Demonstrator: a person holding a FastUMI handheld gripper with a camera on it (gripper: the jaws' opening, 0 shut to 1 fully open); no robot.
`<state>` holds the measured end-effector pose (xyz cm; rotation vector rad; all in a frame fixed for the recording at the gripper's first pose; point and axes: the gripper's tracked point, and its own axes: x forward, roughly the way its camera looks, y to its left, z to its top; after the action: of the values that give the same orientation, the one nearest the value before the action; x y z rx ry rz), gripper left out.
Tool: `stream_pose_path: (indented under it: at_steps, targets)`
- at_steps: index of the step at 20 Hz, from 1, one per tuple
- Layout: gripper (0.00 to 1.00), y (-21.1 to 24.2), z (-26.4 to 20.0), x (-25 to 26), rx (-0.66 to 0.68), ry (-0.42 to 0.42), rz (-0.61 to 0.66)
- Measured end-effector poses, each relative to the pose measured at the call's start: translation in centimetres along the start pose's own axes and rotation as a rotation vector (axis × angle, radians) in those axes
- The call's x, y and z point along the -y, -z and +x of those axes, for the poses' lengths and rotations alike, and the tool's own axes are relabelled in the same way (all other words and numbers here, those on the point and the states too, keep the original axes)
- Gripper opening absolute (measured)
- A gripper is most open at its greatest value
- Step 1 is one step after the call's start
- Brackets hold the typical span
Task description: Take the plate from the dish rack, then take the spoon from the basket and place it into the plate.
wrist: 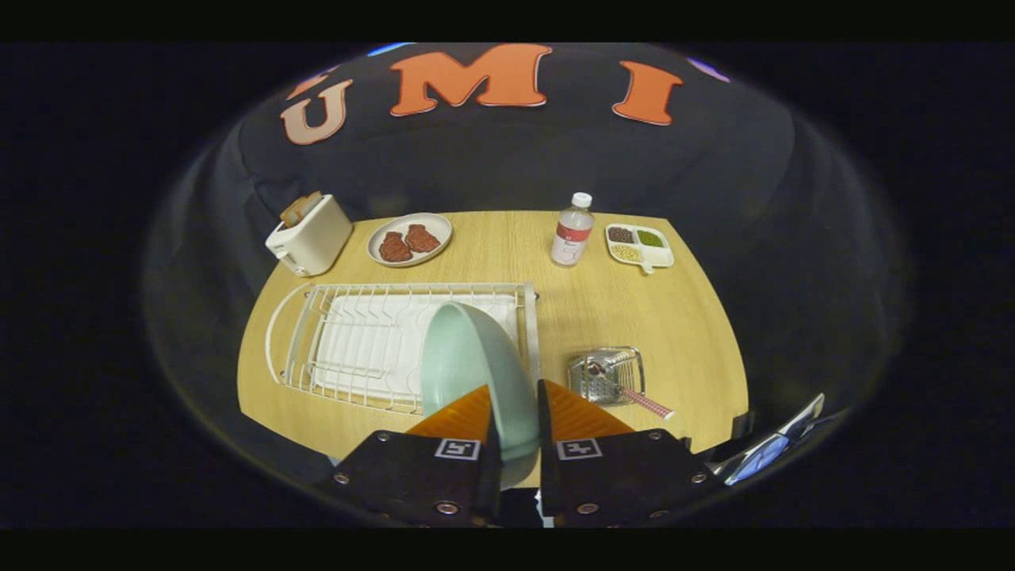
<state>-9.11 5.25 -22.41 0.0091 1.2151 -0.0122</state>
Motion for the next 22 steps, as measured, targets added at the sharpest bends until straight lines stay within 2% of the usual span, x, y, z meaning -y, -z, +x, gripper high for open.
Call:
stream_pose_path:
  at_steps: [5,12,19,22]
  targets:
    - [0.21,5.2,-0.4,1.6,-0.026,-0.103,0.103]
    - [0.20,13.9,1.8,1.6,-0.102,-0.242,0.245]
    - [0.20,17.5,4.9,1.9,-0.142,-0.329,0.379]
    - [0.20,18.8,6.7,1.8,-0.158,-0.335,0.406]
